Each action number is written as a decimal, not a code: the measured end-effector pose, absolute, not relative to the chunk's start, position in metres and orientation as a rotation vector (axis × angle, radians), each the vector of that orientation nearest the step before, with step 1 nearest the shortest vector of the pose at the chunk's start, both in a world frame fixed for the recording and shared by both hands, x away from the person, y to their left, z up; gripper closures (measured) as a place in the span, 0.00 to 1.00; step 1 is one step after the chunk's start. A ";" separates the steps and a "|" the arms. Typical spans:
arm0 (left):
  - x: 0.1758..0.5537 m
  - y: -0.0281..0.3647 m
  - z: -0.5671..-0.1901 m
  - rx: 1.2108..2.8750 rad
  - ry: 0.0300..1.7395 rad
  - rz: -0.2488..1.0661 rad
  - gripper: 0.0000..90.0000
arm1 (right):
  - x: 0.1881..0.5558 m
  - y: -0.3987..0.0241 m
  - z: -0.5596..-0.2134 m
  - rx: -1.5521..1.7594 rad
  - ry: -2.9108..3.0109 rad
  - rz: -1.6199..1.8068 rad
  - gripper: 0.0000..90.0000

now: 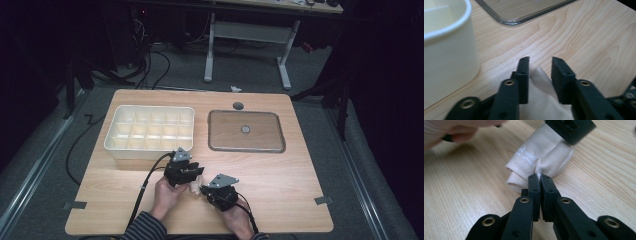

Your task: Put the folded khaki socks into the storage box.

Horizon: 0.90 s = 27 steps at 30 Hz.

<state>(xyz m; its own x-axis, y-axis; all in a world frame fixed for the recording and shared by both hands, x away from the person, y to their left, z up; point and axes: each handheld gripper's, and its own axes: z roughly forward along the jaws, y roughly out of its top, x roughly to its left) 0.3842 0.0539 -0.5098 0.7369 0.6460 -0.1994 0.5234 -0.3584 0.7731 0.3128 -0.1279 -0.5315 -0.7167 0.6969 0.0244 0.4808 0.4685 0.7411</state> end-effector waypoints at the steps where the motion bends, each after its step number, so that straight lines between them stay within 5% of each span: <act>1: 0.381 0.056 -0.507 2.039 0.888 0.189 0.67 | 0.313 -0.128 -0.532 1.005 2.436 1.097 0.97; 11: 0.346 0.077 -0.505 2.018 1.002 0.258 0.47 | 0.315 -0.126 -0.532 1.018 2.429 1.106 0.97; 27: 0.348 0.069 -0.525 2.024 1.063 0.213 0.52 | 0.317 -0.124 -0.532 1.019 2.436 1.094 0.97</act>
